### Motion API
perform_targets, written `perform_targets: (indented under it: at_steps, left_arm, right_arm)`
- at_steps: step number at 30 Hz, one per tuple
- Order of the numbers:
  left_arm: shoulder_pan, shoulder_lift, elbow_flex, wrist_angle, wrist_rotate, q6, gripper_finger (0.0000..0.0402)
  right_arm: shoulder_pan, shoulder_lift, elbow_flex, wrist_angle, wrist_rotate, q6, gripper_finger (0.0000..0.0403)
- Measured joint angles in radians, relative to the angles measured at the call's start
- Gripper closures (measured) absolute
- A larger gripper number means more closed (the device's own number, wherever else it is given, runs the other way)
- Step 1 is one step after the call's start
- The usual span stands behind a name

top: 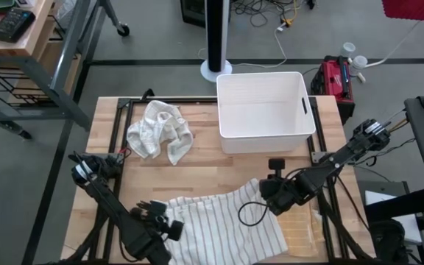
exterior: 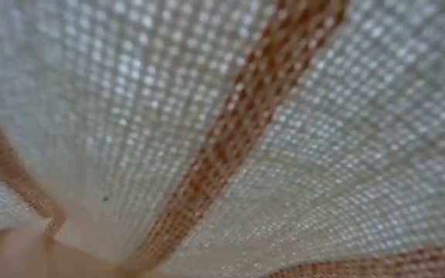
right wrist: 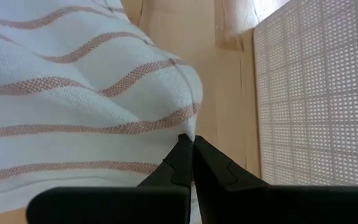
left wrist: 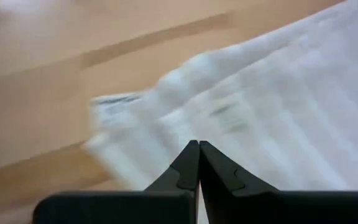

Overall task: Fold towel
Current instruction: Fold the white striped towel

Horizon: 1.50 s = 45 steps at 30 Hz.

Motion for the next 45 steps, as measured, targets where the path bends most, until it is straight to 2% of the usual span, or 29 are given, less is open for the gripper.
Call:
perform_targets:
  at_steps: [7, 10, 14, 18, 22, 26, 35, 45]
  left_arm:
    - [0.014, 0.002, -0.050, 0.054, 0.023, -0.059, 0.0401]
    - [0.023, 0.001, -0.072, 0.113, 0.022, -0.062, 0.0388]
    - [0.030, 0.001, -0.114, 0.143, 0.037, -0.059, 0.0350]
    - [0.036, 0.001, -0.154, 0.177, 0.118, -0.060, 0.0302]
    - [0.038, 0.001, -0.198, 0.229, 0.126, -0.068, 0.0257]
    - [0.047, 0.001, -0.265, 0.309, 0.125, -0.070, 0.0230]
    - [0.049, 0.000, -0.375, 0.439, 0.121, -0.078, 0.0233]
    - [0.050, -0.001, -0.337, 0.475, 0.062, -0.044, 0.0259]
  right_arm:
    - [0.000, -0.001, 0.000, 0.002, -0.006, 0.006, 0.0403]
    - [0.000, -0.001, 0.000, 0.003, -0.008, 0.006, 0.0403]
    - [0.000, -0.001, 0.000, 0.003, -0.008, 0.006, 0.0403]
    - [0.000, -0.001, 0.000, 0.004, -0.015, 0.011, 0.0403]
    - [0.001, -0.001, 0.000, 0.005, -0.016, 0.014, 0.0403]
    - [0.001, -0.001, 0.000, 0.008, -0.016, 0.014, 0.0403]
    - [0.001, -0.001, 0.000, 0.027, -0.043, 0.017, 0.0403]
    - [0.000, -0.001, 0.000, 0.038, -0.042, 0.015, 0.0403]
